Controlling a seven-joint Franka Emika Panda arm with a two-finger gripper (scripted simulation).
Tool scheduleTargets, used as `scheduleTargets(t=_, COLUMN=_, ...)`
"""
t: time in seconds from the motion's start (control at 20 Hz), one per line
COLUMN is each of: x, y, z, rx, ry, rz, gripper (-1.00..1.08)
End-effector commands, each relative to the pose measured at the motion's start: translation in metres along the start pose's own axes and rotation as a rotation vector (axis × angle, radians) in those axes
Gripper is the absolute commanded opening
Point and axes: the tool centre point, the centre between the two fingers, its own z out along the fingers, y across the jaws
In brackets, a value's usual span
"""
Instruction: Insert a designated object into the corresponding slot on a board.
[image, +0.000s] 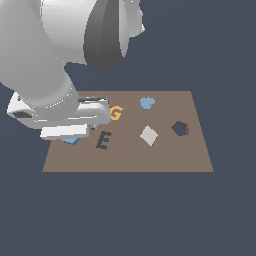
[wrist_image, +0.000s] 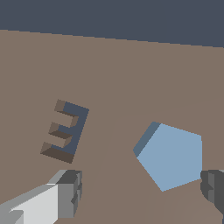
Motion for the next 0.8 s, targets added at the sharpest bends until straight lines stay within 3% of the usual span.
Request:
scheduleTargets(t=0.0, x=0.003, y=0.013, z=0.008, rx=-0.001, ry=0.002, rz=-0.01, gripper=1.0)
scheduleTargets(t=0.3, x=0.008, y=0.027, z=0.016, rx=-0.002, ry=0.003, rz=-0.018, gripper=1.0)
scheduleTargets(t=0.75, x=0.008, y=0.028, z=0.026, rx=-0.002, ry=0.002, rz=-0.018, gripper=1.0)
